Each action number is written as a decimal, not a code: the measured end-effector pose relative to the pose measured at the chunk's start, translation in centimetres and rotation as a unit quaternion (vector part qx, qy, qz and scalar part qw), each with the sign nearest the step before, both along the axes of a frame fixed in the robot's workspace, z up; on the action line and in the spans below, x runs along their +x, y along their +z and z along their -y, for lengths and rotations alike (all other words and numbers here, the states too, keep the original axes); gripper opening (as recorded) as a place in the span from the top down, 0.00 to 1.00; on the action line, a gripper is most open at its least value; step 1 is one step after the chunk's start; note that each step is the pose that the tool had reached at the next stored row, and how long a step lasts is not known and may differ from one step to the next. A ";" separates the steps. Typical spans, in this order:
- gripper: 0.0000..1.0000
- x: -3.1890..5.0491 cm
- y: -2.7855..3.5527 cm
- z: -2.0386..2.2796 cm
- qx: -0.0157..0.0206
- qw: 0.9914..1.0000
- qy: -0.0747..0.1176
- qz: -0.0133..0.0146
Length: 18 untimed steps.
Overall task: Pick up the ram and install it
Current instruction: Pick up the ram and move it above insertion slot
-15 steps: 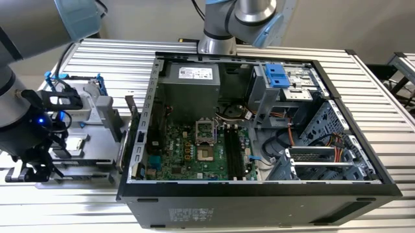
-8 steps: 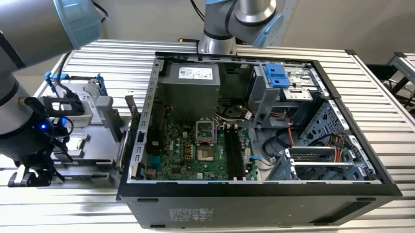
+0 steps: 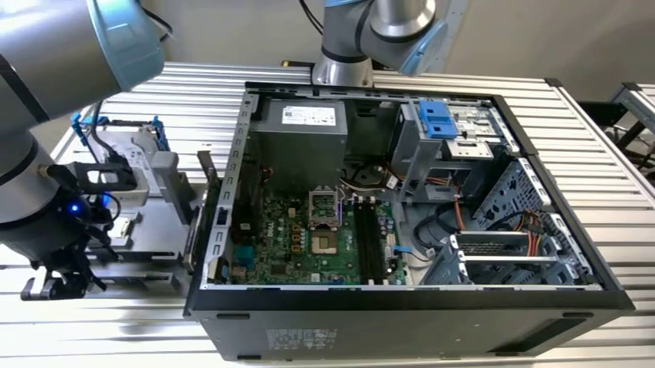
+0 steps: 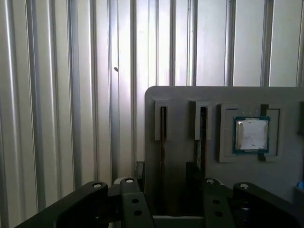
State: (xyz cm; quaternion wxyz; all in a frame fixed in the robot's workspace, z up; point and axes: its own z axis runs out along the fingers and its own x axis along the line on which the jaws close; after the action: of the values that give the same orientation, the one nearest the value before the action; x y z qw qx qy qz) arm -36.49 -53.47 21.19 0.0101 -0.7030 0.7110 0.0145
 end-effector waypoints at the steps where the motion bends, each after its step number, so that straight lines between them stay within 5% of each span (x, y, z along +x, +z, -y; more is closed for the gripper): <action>1: 0.00 -0.01 -0.13 0.00 0.000 1.000 0.000 0.000; 18: 0.00 -0.04 -1.92 -0.04 0.000 1.000 0.000 0.000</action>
State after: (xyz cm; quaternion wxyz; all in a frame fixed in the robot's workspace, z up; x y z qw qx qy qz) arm -36.53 -53.42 19.28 0.0100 -0.7030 0.7110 0.0144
